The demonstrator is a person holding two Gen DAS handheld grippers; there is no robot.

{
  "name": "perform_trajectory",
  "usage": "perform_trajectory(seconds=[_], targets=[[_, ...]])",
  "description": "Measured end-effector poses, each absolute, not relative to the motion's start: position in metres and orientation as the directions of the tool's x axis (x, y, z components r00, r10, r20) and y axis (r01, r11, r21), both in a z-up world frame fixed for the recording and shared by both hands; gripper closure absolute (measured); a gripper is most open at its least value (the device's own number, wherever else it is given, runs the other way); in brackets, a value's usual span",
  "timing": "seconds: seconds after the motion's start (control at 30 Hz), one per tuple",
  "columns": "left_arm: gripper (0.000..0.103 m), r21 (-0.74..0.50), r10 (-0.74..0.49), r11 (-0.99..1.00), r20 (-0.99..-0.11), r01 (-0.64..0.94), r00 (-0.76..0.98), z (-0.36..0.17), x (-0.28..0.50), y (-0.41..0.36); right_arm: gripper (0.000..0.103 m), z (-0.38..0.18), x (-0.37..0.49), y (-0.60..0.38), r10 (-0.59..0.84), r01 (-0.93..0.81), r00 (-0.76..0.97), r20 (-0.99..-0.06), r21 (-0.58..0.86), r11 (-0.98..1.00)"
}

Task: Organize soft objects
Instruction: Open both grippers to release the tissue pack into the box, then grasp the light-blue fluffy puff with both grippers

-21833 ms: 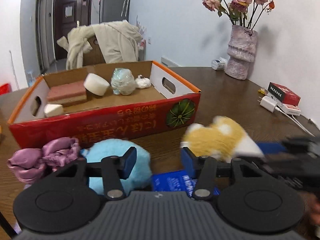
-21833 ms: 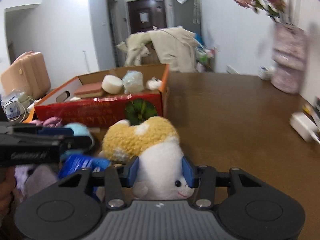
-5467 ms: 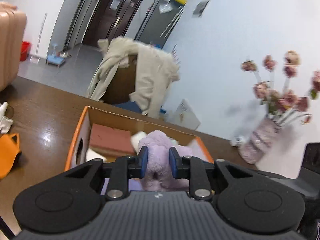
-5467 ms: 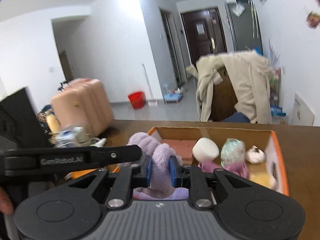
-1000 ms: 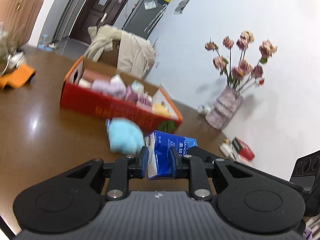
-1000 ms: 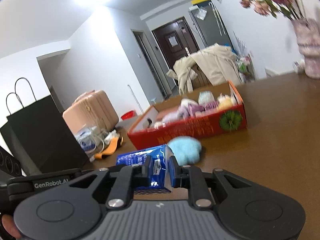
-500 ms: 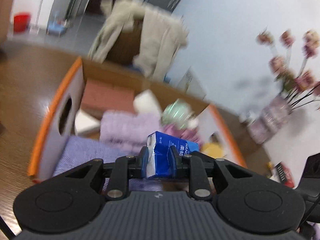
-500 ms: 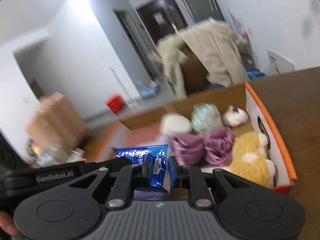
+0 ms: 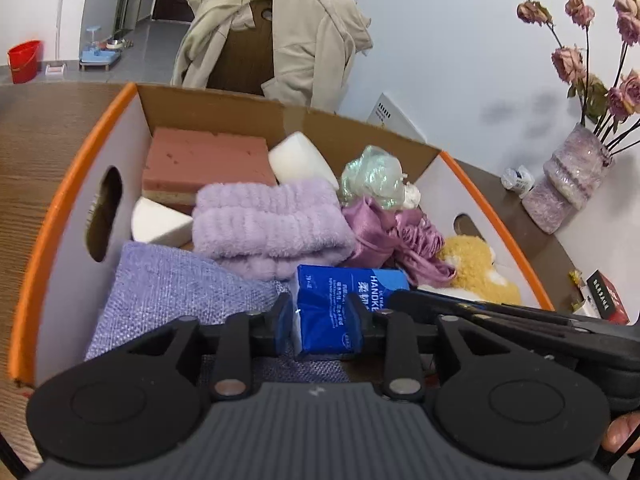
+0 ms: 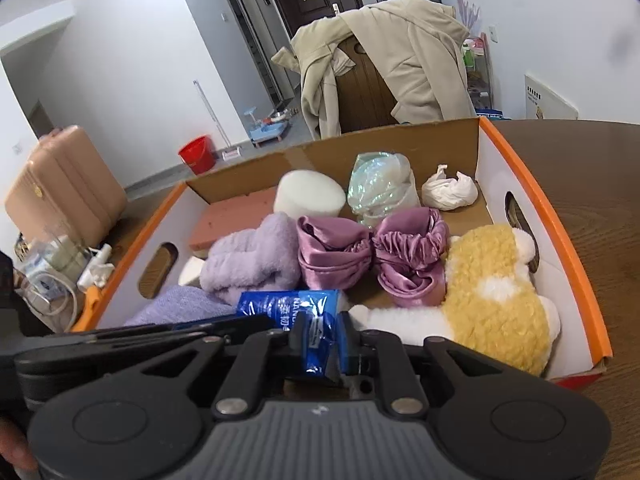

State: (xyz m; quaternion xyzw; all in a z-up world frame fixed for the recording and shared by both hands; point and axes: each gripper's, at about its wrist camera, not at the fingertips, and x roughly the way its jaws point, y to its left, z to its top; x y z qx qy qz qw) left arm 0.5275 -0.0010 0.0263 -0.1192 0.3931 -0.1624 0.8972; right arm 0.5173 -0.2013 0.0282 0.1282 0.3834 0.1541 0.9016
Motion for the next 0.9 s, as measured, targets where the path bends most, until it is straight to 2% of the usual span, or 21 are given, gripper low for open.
perform_trajectory(seconds=[0.07, 0.17, 0.27, 0.33, 0.37, 0.57, 0.67, 0.73, 0.83, 0.9], targets=[[0.046, -0.319, -0.363, 0.928, -0.651, 0.193, 0.666, 0.039, 0.517, 0.002, 0.087, 0.042, 0.508, -0.205, 0.367, -0.185, 0.683, -0.632, 0.337, 0.923], [0.045, -0.304, -0.356, 0.930, -0.604, 0.206, 0.713, 0.069, 0.493, 0.011, 0.087, 0.070, 0.490, -0.214, 0.364, -0.197, 0.722, -0.588, 0.329, 0.924], [0.039, -0.278, -0.334, 0.937, -0.548, 0.209, 0.767, 0.104, 0.461, 0.021, 0.084, 0.105, 0.464, -0.227, 0.349, -0.213, 0.772, -0.532, 0.300, 0.930], [0.033, -0.246, -0.303, 0.948, -0.509, 0.201, 0.805, 0.124, 0.434, 0.031, 0.072, 0.129, 0.439, -0.236, 0.341, -0.244, 0.805, -0.485, 0.253, 0.936], [0.030, -0.228, -0.291, 0.953, -0.493, 0.201, 0.820, 0.133, 0.424, 0.034, 0.071, 0.138, 0.429, -0.241, 0.330, -0.250, 0.818, -0.472, 0.225, 0.942], [0.027, -0.161, -0.212, 0.974, -0.421, 0.157, 0.882, 0.173, 0.365, 0.053, 0.070, 0.184, 0.376, -0.269, 0.295, -0.235, 0.863, -0.410, 0.190, 0.953], [0.022, -0.147, -0.185, 0.980, -0.398, 0.137, 0.899, 0.181, 0.338, 0.051, 0.068, 0.190, 0.353, -0.270, 0.295, -0.239, 0.871, -0.392, 0.186, 0.953], [0.021, -0.131, -0.172, 0.983, -0.391, 0.130, 0.904, 0.181, 0.317, 0.048, 0.063, 0.190, 0.333, -0.269, 0.309, -0.258, 0.872, -0.380, 0.182, 0.949], [0.015, -0.127, -0.154, 0.985, -0.376, 0.114, 0.914, 0.171, 0.277, 0.049, 0.056, 0.178, 0.297, -0.265, 0.332, -0.287, 0.873, -0.357, 0.175, 0.942], [0.006, -0.125, -0.153, 0.985, -0.347, 0.116, 0.925, 0.161, 0.245, 0.048, 0.054, 0.164, 0.268, -0.263, 0.343, -0.299, 0.872, -0.350, 0.175, 0.938]])
